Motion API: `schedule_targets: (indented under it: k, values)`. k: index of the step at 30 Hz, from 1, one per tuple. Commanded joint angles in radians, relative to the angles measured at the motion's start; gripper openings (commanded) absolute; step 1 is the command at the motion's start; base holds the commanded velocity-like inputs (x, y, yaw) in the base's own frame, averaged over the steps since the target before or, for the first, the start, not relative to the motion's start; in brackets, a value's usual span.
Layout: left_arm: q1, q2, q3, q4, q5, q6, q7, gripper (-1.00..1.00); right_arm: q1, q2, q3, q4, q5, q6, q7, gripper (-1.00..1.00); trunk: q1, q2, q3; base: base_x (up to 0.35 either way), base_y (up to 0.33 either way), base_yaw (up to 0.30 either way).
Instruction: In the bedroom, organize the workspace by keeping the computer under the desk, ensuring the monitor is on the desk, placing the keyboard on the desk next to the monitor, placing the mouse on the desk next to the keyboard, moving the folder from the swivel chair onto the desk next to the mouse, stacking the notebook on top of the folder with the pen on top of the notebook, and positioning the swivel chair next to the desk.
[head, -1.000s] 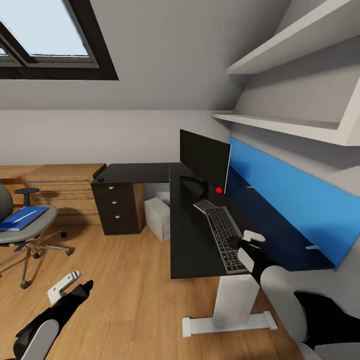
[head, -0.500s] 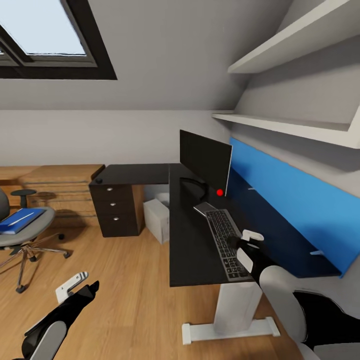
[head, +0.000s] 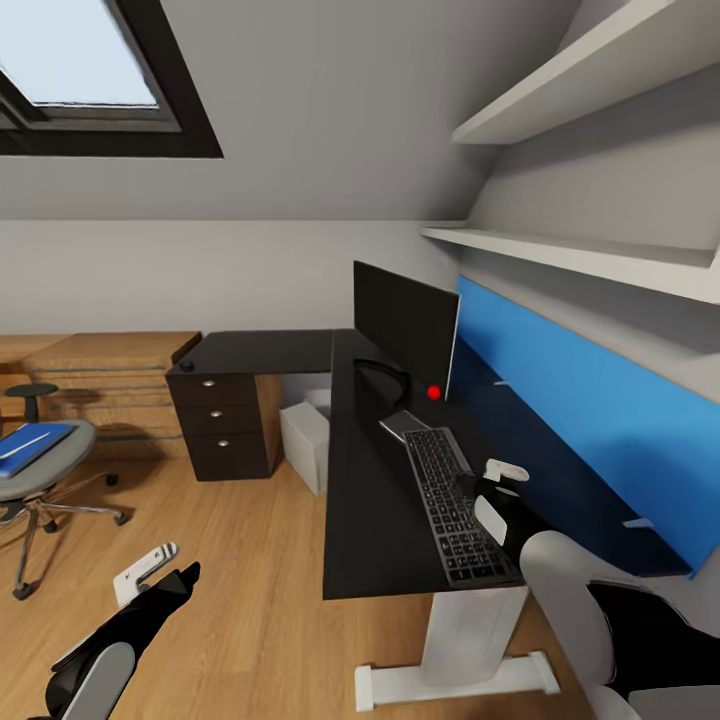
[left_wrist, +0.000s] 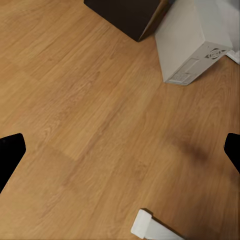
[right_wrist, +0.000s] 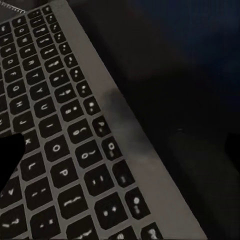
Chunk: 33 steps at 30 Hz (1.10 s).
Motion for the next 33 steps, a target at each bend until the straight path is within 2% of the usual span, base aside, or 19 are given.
schedule_targets:
  k: [1, 6, 21, 24, 28, 33]
  values:
    - [-0.001, 0.001, -0.002, -0.002, 0.007, 0.001, 0.009, 1.00, 0.000, 0.000, -0.002, -0.002, -0.007, 0.003, -0.002, 1.00, 0.000, -0.001, -0.001, 0.251, -0.178, 0.000]
    - [-0.001, 0.000, -0.002, -0.001, 0.007, 0.002, 0.009, 1.00, 0.000, 0.000, -0.001, -0.001, -0.006, 0.004, -0.001, 1.00, 0.000, -0.001, -0.001, 0.197, -0.155, 0.000]
    - [-0.001, 0.000, -0.002, -0.007, 0.007, 0.002, 0.006, 1.00, 0.000, 0.001, 0.009, 0.002, -0.002, 0.039, -0.001, 1.00, 0.000, -0.001, -0.001, 0.018, -0.015, 0.000]
    - [-0.001, 0.000, -0.001, -0.018, 0.007, 0.002, 0.007, 1.00, 0.000, 0.003, 0.020, 0.002, 0.005, 0.070, 0.000, 1.00, 0.000, -0.001, -0.001, 0.000, 0.000, 0.000]
    - [-0.001, 0.000, -0.002, -0.025, 0.007, 0.003, 0.007, 1.00, 0.000, 0.006, 0.061, 0.004, 0.029, 0.102, 0.000, 1.00, 0.000, -0.001, -0.001, 0.000, 0.000, 0.000]
    - [-0.001, -0.001, -0.003, -0.026, 0.007, 0.003, 0.007, 1.00, 0.000, 0.007, 0.084, 0.003, 0.038, 0.118, 0.001, 1.00, 0.000, -0.001, -0.001, 0.000, 0.000, 0.000]
